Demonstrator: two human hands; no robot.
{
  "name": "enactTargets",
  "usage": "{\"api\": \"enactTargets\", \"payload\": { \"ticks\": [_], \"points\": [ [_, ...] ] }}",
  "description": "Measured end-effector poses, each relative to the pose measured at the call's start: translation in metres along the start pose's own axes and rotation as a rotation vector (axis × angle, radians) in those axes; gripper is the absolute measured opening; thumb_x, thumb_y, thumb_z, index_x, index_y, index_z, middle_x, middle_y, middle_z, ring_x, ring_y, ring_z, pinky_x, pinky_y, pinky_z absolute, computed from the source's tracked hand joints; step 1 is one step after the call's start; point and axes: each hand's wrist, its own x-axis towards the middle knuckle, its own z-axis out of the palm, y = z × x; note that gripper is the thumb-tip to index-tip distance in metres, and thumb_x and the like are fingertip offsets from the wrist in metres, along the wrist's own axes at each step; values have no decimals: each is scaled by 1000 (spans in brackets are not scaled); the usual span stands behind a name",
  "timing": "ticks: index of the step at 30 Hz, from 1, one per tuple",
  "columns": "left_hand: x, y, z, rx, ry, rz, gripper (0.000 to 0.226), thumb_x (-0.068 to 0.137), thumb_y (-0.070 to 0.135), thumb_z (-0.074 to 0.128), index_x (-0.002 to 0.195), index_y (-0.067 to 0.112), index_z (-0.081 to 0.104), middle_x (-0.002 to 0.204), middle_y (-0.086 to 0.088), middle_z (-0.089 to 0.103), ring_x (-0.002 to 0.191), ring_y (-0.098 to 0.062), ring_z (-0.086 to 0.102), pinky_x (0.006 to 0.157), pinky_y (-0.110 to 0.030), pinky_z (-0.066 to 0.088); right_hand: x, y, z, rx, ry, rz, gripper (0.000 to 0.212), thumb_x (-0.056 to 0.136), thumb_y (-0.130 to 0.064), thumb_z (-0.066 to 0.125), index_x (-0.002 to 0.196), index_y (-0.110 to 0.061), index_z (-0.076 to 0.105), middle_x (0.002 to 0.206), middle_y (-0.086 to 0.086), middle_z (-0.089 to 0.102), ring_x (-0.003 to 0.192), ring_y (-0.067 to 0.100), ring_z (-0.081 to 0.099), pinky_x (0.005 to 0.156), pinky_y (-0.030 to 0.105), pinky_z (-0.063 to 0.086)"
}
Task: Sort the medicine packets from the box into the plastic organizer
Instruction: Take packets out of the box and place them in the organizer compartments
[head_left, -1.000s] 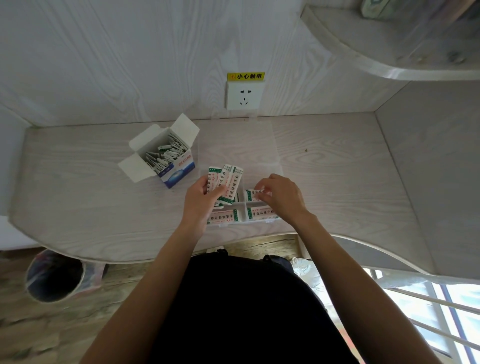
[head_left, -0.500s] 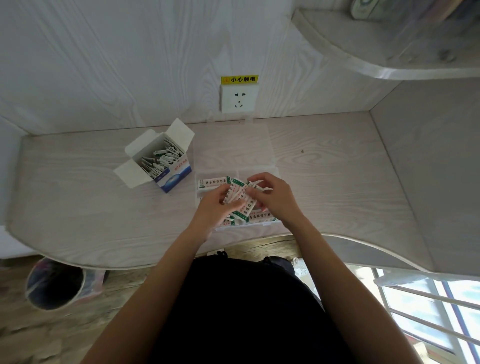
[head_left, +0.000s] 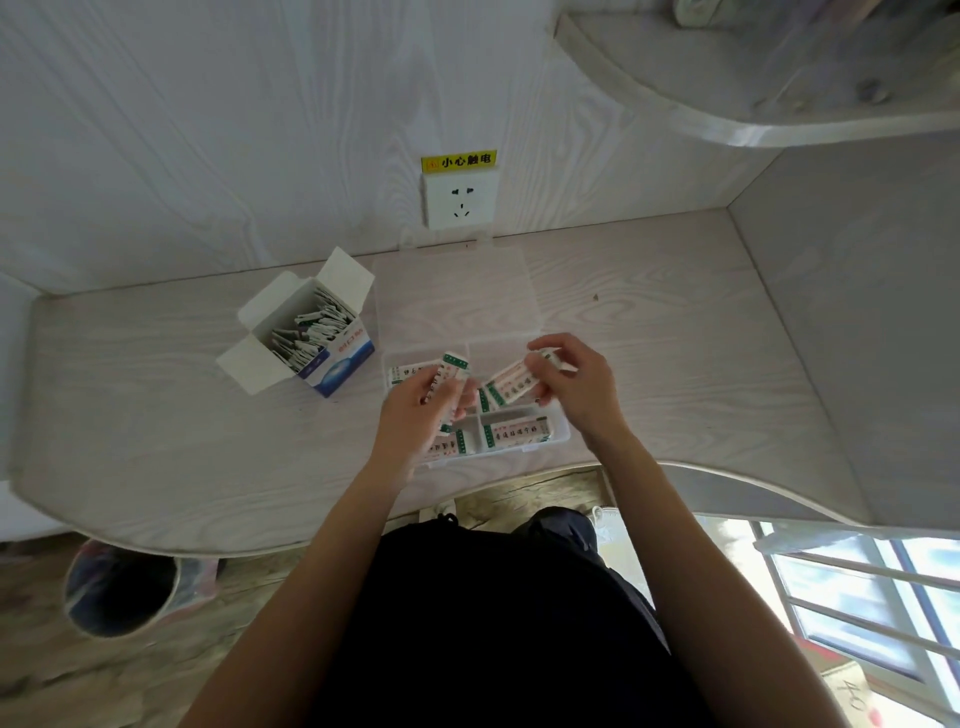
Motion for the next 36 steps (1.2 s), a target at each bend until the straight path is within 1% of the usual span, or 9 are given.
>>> {"api": "enactTargets", "payload": {
  "ticks": [2, 4, 8, 13, 16, 20, 25, 30, 36],
  "points": [
    [1, 0, -7, -73, 49, -34, 17, 94, 14, 51, 97, 3, 64, 84, -5, 69, 68, -10, 63, 62, -19, 52, 10, 1, -10, -29, 95, 8, 2, 88, -10, 63, 88, -12, 61, 95, 14, 63, 51, 11, 64, 52, 25, 55],
    [2, -2, -12, -100, 85, -81, 18, 96, 13, 47, 97, 0, 61, 79, -1, 66, 61, -7, 59, 58, -17, 50, 18, 1, -15, -87, 115, 3, 5, 88, -11, 62, 86, -13, 59, 93, 6, 62, 52, 15, 66, 57, 33, 57],
    [6, -1, -15, -196, 122, -194, 22, 99, 17, 42, 93, 7, 61, 81, -4, 66, 55, -8, 56, 54, -21, 49, 31, -3, -4, -290, 51, -71, 5, 90, -14, 60, 90, -11, 57, 88, 0, 63, 50, 6, 63, 50, 20, 52],
    [3, 0, -15, -232, 100, -207, 24, 99, 17, 41, 89, 11, 61, 78, -8, 65, 54, -10, 55, 60, -25, 48, 46, 6, 22, -659, 121, -4, 15, 89, -32, 62, 95, -18, 60, 90, -2, 66, 82, 16, 61, 69, 25, 40],
    [1, 0, -17, -222, 103, -186, 21, 99, 14, 42, 91, 9, 61, 77, -8, 66, 55, -9, 57, 58, -21, 50, 48, 9, 31, -753, 124, -27, 15, 88, -36, 62, 91, -21, 58, 86, -2, 67, 80, 16, 60, 69, 24, 33],
    [-1, -1, -21, -199, 105, -166, 18, 97, 14, 46, 102, 5, 61, 80, -5, 67, 63, -10, 59, 63, -25, 52, 46, 7, 28, -918, 1, -157, 17, 90, -38, 59, 94, -22, 62, 84, -7, 67, 74, 11, 59, 66, 23, 34],
    [-4, 2, -21, -186, 71, -153, 17, 94, 18, 53, 105, 7, 57, 92, -6, 70, 73, -16, 66, 61, -25, 55, 52, 0, 21, -998, -210, -304, 20, 94, -32, 54, 106, -27, 68, 100, -8, 71, 89, 13, 66, 79, 29, 49],
    [-2, 0, -19, -79, 41, -110, 22, 89, 20, 62, 106, 6, 58, 99, -5, 70, 76, -16, 70, 64, -28, 56, 57, -8, 35, -1374, -247, -415, 27, 95, -14, 46, 103, -26, 68, 91, 0, 69, 79, 19, 63, 60, 25, 38],
    [0, 1, -17, 25, 19, -60, 21, 82, 18, 70, 101, 10, 64, 92, -5, 73, 74, -15, 70, 65, -31, 56, 59, -2, 37, -1428, -280, -466, 25, 94, -10, 46, 102, -22, 66, 89, 0, 68, 76, 21, 63, 59, 27, 39]
  ]
}}
